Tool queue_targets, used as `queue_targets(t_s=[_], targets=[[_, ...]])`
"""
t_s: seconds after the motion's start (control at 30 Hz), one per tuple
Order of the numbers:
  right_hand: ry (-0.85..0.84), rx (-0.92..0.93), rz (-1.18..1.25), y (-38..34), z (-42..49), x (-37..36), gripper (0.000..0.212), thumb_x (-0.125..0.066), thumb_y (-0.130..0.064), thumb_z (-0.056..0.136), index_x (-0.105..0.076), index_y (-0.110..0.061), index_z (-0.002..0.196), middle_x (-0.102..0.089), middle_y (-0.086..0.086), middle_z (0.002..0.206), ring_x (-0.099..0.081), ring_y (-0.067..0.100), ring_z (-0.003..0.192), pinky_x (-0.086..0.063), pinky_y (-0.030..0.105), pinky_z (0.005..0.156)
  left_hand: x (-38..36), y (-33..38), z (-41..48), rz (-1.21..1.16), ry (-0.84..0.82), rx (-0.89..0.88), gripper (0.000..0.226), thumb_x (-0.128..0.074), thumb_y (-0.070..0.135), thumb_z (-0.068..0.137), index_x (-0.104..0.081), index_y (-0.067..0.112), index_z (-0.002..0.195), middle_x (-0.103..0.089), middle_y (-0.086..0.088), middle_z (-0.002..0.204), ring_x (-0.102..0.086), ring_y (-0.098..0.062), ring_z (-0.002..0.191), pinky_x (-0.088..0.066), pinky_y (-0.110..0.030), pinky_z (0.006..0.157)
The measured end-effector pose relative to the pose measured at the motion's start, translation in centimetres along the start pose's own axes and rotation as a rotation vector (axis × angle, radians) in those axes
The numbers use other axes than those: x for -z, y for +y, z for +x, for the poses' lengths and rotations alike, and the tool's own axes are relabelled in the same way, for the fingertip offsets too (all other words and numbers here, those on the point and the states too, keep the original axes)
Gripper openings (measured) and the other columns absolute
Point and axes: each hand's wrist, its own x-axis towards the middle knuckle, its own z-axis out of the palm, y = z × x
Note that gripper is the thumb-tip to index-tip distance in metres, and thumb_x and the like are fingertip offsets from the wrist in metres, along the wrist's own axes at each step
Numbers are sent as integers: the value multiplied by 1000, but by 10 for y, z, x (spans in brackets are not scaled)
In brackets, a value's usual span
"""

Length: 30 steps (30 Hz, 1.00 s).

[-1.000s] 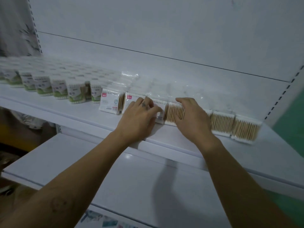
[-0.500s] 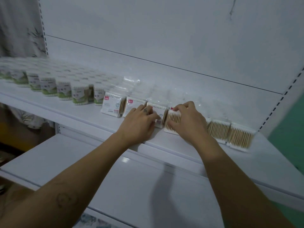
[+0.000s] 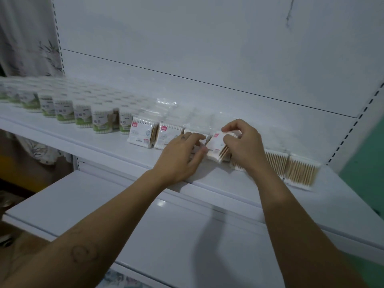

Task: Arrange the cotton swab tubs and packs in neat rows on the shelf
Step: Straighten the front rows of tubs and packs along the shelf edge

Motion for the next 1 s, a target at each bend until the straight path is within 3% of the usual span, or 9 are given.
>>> queue_targets(t_s=[0.1,0.2,0.33,0.43,0.53,0.63,0.87,1.0], targets=[[-38,31,85,14,-8,5,38,-54,1,69,-63,-28,92,-65,-13,100,-61,13,77,-51,32,66,-4,11,-4,-131,-28,93,51,-56,43,95,-42,22,139,-61,2,117,-57,-11,94,-49,-30,79],[-75,53,29,30,-11,7,56,-59,10,72,-55,-28,113,-60,-8,115,-62,14,97,-55,28,71,-9,15,-1,-108,-59,59,66,-66,42,88,-36,27,144,-61,1,121,-56,-9,95,-49,-26,81],[-8,65,-73,39,-12,8,48,-64,3,76,-45,-25,110,-58,-3,113,-62,14,96,-57,27,71,-17,23,5,-82,-57,65,72,-70,37,86,-32,25,146,-64,-1,121,-62,-16,101,-51,-31,85],[68,152,-96,45,-18,1,34,-65,4,78,-57,-22,100,-59,-3,109,-62,10,85,-50,10,64,-22,22,3,23,-12,36,68,-67,37,87,-34,21,144,-67,-1,110,-62,-18,93,-54,-36,79],[141,235,-193,55,-17,-7,29,-71,-3,79,-71,-20,102,-53,-7,109,-54,2,90,-39,4,78,-24,21,3,58,24,43,63,-64,35,89,-36,18,143,-67,-1,106,-62,-19,91,-53,-36,79],[181,244,-323,60,-16,-11,28,-70,-12,84,-72,-20,110,-50,-5,111,-49,9,105,-37,14,87,-26,24,1,84,-4,50,57,-64,29,90,-40,15,140,-66,-1,105,-61,-20,91,-52,-35,79],[326,104,-544,60,-12,-13,53,-77,-32,79,-58,-13,125,-49,9,123,-47,26,115,-43,36,93,-29,19,-1,355,-12,-147,31,-62,30,85,-62,20,114,-58,-7,117,-54,-26,98,-45,-37,78],[310,102,-568,57,-13,-5,58,-75,-36,82,-54,-14,131,-40,9,141,-43,27,124,-41,38,100,-29,17,1,465,-60,-196,39,-48,38,85,-61,27,120,-56,-3,127,-49,-29,110,-44,-44,84]])
